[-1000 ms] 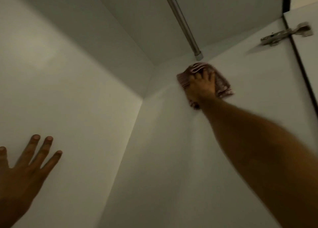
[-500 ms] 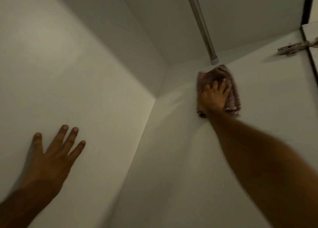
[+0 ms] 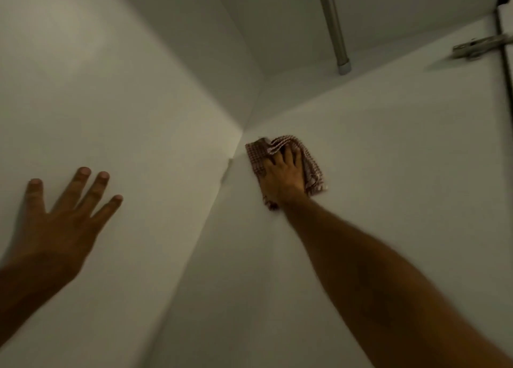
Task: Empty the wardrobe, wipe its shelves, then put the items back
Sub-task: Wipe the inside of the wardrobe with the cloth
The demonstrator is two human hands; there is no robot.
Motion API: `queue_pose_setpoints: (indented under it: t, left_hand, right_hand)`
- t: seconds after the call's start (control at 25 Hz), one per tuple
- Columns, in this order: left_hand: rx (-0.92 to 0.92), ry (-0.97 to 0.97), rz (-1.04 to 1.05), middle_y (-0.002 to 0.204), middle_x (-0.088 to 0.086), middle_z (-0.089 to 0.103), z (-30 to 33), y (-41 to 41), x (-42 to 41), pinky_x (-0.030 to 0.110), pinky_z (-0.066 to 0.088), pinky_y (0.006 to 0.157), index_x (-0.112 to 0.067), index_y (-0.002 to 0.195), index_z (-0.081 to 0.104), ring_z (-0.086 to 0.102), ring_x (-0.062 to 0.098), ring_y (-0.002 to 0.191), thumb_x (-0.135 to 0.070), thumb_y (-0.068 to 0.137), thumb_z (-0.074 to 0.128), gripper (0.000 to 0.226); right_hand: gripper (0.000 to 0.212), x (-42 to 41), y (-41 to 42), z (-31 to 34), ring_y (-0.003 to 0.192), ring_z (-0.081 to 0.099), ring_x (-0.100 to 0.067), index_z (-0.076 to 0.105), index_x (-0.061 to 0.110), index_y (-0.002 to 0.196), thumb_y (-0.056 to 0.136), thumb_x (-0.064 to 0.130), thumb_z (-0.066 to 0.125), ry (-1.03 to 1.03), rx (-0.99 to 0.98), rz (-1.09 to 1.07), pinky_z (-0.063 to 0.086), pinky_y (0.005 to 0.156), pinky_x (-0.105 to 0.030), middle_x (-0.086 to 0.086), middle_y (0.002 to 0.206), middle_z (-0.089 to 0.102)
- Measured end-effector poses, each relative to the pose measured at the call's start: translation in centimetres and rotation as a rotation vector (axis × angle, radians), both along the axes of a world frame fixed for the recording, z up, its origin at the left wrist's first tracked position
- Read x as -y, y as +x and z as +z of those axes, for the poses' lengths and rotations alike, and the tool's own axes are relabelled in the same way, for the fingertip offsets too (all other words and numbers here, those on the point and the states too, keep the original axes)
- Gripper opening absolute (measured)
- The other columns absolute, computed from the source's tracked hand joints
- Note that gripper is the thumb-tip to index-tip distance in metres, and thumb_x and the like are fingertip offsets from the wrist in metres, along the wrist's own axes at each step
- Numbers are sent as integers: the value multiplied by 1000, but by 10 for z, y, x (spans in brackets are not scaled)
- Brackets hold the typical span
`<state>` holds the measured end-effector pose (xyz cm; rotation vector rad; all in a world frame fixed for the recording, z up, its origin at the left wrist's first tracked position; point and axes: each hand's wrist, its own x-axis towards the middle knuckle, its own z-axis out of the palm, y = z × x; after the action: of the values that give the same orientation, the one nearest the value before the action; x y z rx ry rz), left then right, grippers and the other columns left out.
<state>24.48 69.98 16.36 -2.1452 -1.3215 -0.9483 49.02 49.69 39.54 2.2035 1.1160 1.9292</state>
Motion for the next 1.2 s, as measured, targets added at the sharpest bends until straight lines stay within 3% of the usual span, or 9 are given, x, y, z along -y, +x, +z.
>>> queue_pose_setpoints:
  t: [0.2, 0.32, 0.4, 0.48, 0.6, 0.68, 0.88, 1.04, 1.2]
  left_hand:
    - [52, 337, -318, 164, 28, 5, -13, 17, -72, 72, 10, 115, -15, 155, 34, 5, 53, 149, -5, 23, 97, 147]
    - [43, 538, -216, 163, 29, 8, -14, 29, -85, 69, 11, 117, -7, 152, 38, 9, 55, 148, -10, 43, 92, 122]
    - [72, 411, -238, 165, 25, 7, -14, 18, -59, 72, 12, 116, -15, 147, 47, 7, 51, 150, -2, 45, 88, 111]
    - [164, 312, -205, 166, 21, 7, -10, 4, -25, 73, 6, 115, -7, 151, 39, 2, 43, 153, 2, 63, 78, 97]
    - [30, 128, -28, 160, 19, -32, -3, -1, 16, 69, -7, 114, -18, 153, -24, -25, 40, 149, -32, 94, 55, 100]
    - [-60, 24, 89, 152, 19, -45, 5, -5, 26, 71, -1, 113, -21, 141, -38, -34, 41, 145, -40, 95, 54, 106]
    - [-40, 4, 65, 149, 19, -49, 2, -7, 22, 71, -2, 114, -23, 140, -41, -38, 41, 143, -46, 93, 58, 112]
    - [-74, 5, 44, 148, 18, -50, 2, -16, 21, 72, -8, 112, -24, 143, -39, -37, 40, 144, -46, 91, 58, 112]
    - [45, 196, -297, 167, 17, -9, -8, -11, -15, 72, 15, 115, -4, 156, 24, -4, 43, 153, -14, 55, 93, 123]
  right_hand:
    - [54, 193, -7, 69, 149, 13, -42, 41, 16, 148, 98, 37, 32, 467, 47, -146, -3, 122, -58, -18, 158, 30]
    - [58, 265, -12, 78, 151, 7, -43, 37, 11, 150, 99, 37, 31, 669, 42, -236, -1, 121, -59, -25, 159, 24]
    - [59, 260, -13, 71, 151, 1, -42, 33, 10, 152, 99, 36, 28, 677, 19, -259, -3, 120, -61, -26, 161, 19]
    - [60, 219, -10, 55, 151, 1, -45, 30, 13, 153, 98, 34, 30, 630, 29, -240, -6, 118, -65, -27, 161, 18]
    - [56, 111, -5, 6, 150, 2, -46, 32, 19, 154, 100, 34, 33, 451, 72, -215, -5, 118, -66, -23, 162, 20]
    - [55, 35, -6, -44, 151, 1, -45, 30, 21, 155, 101, 33, 32, 278, 51, -168, -8, 118, -65, -20, 164, 17]
    - [73, -96, 0, -184, 150, -8, -45, 14, 18, 160, 98, 42, 44, -252, 3, -190, -19, 114, -65, -18, 165, 5]
    - [58, -61, 4, -157, 152, -4, -41, 20, 23, 158, 103, 39, 30, -187, -3, -133, -21, 114, -59, -14, 166, 11]
    - [50, 63, -2, -90, 151, 9, -40, 43, 25, 148, 102, 41, 32, 78, 17, -67, -13, 117, -60, -13, 162, 26]
